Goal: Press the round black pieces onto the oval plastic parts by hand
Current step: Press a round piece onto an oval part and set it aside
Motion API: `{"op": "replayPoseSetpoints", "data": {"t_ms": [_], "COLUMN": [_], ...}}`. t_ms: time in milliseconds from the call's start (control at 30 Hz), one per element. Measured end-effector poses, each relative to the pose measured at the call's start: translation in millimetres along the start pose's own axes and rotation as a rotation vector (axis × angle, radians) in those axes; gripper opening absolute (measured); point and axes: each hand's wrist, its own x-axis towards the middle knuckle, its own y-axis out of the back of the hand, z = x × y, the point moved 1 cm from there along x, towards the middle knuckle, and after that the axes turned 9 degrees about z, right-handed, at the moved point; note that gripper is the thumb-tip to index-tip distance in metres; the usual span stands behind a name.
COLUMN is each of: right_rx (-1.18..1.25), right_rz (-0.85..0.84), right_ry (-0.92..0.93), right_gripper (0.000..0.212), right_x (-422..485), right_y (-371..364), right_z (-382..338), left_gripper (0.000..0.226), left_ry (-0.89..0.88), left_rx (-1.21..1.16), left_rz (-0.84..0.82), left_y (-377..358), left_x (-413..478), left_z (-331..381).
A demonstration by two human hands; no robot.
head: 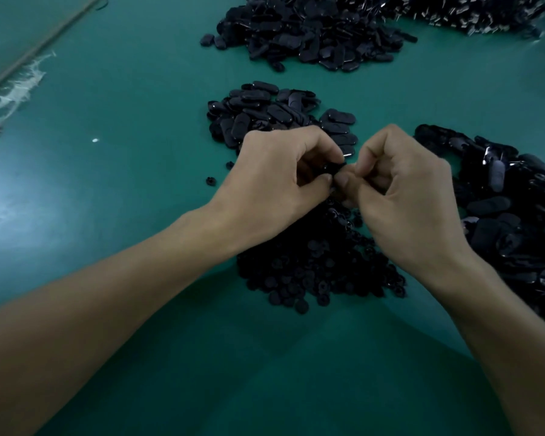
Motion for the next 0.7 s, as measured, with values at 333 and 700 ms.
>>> {"op": "replayPoseSetpoints", "data": {"t_ms": [333,700], "right_rx": [0.071,-0.006], "right_rz": [-0.182,-0.029], "right_ry": [-0.016,0.060], "right_gripper": [0.029,0.018], "right_x": [-1.4,8.2], "right_y": [-1.2,9.5], "right_z": [1.8,7.2], "left_gripper": [0.015,0.015], "left_ry": [-0.178,0.095], "left_rx": [0.255,-0.147], "left_rz": [-0.057,-0.057], "left_y": [4.3,0.7], "left_x": [2.8,3.9], "left_z": [-6.9,-5.9]}}
